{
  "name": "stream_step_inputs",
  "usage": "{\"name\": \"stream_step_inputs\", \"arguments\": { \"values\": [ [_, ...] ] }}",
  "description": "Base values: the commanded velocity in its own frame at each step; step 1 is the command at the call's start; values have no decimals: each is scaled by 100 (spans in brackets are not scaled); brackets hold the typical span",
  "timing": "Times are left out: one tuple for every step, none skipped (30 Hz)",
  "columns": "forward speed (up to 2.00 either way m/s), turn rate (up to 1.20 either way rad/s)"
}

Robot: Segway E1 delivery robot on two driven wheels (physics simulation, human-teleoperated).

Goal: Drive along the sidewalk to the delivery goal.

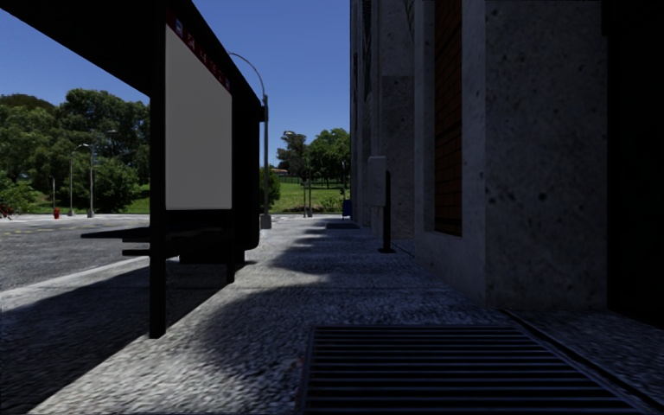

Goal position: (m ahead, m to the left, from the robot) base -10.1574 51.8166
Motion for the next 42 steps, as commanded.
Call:
{"name": "stream_step_inputs", "arguments": {
  "values": [
    [200,0],
    [200,0],
    [200,0],
    [200,0],
    [200,0],
    [200,0],
    [200,0],
    [200,0],
    [200,0],
    [200,0],
    [200,0],
    [200,0],
    [200,0],
    [200,0],
    [200,0],
    [200,0],
    [200,0],
    [200,0],
    [200,0],
    [200,0],
    [200,0],
    [200,0],
    [200,0],
    [200,0],
    [200,0],
    [200,0],
    [200,0],
    [200,0],
    [200,0],
    [200,0],
    [200,0],
    [200,3],
    [200,6],
    [200,6],
    [200,7],
    [200,9],
    [200,9],
    [200,9],
    [200,9],
    [200,3],
    [200,0],
    [200,0]
  ]
}}
